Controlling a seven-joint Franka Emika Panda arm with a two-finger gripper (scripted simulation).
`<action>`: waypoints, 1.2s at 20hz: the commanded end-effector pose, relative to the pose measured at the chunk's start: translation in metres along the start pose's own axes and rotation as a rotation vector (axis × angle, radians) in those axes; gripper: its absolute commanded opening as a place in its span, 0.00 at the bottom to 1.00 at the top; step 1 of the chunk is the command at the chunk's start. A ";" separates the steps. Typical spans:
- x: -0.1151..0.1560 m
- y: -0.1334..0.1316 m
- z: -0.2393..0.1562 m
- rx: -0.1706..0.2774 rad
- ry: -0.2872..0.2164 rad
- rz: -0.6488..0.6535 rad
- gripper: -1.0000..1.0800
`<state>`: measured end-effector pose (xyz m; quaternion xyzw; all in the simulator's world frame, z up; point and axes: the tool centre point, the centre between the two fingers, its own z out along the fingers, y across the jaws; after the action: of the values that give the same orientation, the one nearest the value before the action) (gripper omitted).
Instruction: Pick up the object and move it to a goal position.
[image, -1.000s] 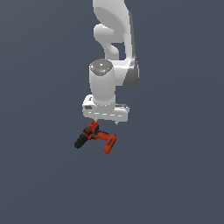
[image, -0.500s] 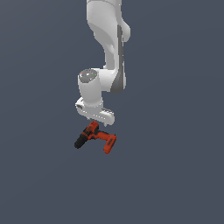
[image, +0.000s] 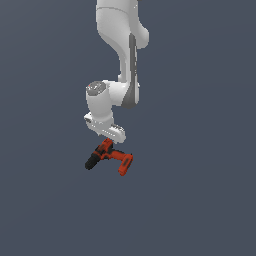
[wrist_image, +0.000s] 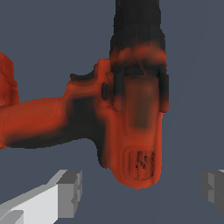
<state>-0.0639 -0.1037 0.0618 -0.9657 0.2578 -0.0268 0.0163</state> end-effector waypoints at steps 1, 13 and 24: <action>0.000 0.000 0.000 0.000 0.000 0.000 1.00; -0.001 0.001 0.030 0.001 0.002 0.005 1.00; -0.001 0.001 0.030 0.001 0.002 0.005 0.00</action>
<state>-0.0627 -0.1011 0.0333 -0.9654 0.2586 -0.0284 0.0173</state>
